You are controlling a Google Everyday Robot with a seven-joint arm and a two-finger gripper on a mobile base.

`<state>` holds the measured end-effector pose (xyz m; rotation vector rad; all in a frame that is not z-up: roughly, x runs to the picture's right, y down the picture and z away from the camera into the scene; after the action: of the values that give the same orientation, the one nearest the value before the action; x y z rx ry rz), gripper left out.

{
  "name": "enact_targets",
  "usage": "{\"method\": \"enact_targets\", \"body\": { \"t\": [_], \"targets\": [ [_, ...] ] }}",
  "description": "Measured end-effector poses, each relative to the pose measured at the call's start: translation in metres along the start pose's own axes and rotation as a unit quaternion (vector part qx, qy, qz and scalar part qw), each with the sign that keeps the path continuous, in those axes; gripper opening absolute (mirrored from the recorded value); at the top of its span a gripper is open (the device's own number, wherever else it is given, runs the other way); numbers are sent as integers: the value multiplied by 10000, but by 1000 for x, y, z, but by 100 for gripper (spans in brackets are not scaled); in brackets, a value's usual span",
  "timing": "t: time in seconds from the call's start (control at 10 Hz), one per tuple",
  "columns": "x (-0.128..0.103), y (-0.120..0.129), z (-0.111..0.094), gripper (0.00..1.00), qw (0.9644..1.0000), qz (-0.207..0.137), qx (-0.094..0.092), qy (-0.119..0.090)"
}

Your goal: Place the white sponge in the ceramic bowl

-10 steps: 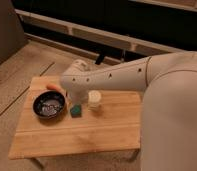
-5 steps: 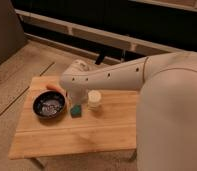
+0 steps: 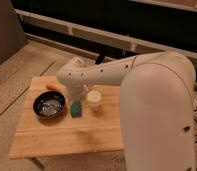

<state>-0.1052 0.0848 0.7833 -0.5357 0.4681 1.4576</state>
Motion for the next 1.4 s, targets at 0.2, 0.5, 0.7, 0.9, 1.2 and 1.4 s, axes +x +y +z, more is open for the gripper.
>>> {"method": "enact_targets", "body": {
  "t": [0.2,0.5,0.7,0.9,1.2,1.4],
  "targets": [
    [-15,8,13,65,9997,-9,-205,157],
    [-26,5,34,65,9988,-26,-306,392],
    [-36,5,50,65,9979,-146,-317,554],
    [-42,12,60,65,9969,-325,-331,635],
    [-43,22,77,65,9948,-535,-313,803],
    [-45,18,83,65,9947,-518,-238,853]
  ]
}}
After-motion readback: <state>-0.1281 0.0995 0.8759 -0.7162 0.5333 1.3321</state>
